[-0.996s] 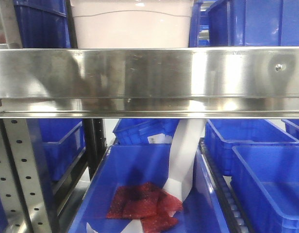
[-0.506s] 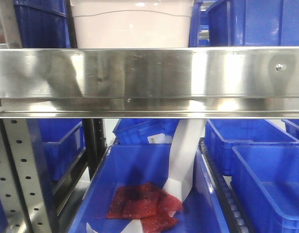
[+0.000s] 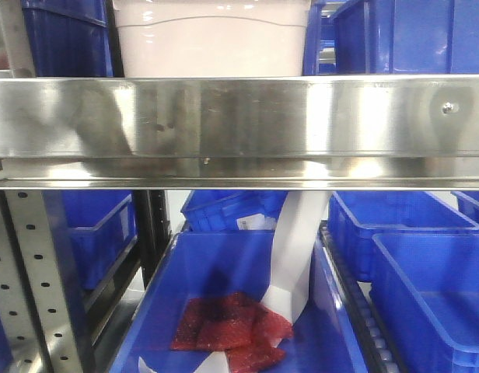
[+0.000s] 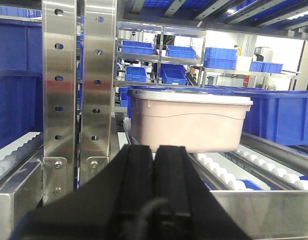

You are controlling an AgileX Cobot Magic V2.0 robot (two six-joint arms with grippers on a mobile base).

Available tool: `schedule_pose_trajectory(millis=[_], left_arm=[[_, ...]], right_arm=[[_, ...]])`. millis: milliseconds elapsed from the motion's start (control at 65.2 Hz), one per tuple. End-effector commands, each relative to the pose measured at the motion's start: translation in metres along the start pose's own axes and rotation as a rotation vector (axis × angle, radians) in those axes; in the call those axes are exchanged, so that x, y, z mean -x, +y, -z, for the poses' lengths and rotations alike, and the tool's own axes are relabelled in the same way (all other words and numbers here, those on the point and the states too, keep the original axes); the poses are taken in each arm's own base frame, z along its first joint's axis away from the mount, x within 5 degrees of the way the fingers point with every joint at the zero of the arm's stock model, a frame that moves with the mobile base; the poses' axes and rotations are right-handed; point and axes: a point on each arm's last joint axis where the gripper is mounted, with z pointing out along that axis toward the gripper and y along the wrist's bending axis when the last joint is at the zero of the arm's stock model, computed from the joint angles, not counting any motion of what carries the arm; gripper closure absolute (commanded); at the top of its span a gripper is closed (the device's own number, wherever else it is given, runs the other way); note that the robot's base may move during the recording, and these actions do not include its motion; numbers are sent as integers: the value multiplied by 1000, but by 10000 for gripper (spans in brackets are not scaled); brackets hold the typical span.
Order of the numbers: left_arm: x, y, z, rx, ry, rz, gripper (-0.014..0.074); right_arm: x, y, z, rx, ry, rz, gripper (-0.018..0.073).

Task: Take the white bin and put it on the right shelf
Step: 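Withdraw both open grippers back from the bin toward the robot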

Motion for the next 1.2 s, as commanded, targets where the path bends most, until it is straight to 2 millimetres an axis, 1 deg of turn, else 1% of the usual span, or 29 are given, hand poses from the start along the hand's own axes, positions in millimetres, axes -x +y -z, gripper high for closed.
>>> schedule_pose_trajectory(millis=[0, 107, 153, 199, 230, 368, 475, 567, 644, 659, 736, 782, 1180], left_arm=[[11, 2, 0, 29, -59, 23, 713], [11, 2, 0, 28, -58, 23, 713], [11, 2, 0, 27, -56, 23, 713], [11, 2, 0, 25, -54, 23, 713], [11, 2, 0, 25, -54, 23, 713], [11, 2, 0, 24, -53, 23, 713], [11, 2, 0, 24, -53, 23, 713], [11, 2, 0, 24, -53, 23, 713], [10, 2, 0, 23, -52, 23, 713], [10, 2, 0, 22, -51, 23, 713], [10, 2, -1, 21, -48, 23, 713], [10, 2, -1, 21, -48, 23, 713], [6, 2, -1, 19, -34, 25, 713]], right_arm=[[11, -3, -1, -42, -58, -5, 493], [7, -5, -1, -63, -59, 7, 493], [1, -7, -2, -76, -41, 75, 493], [-8, -9, -3, -85, -9, 149, 493], [-14, -11, -3, -85, 18, 164, 493], [-47, -18, -4, -105, 135, 63, 493], [-68, -24, -2, -130, 181, 88, 493], [-86, -27, 4, -133, 179, 106, 493], [-96, -28, 10, -130, 132, 106, 493], [-101, -29, 12, -130, 125, 104, 493], [-113, -32, 14, -132, 113, 105, 493], [-114, -32, 14, -134, 141, 103, 493], [-114, -32, 14, -133, 138, 103, 493]])
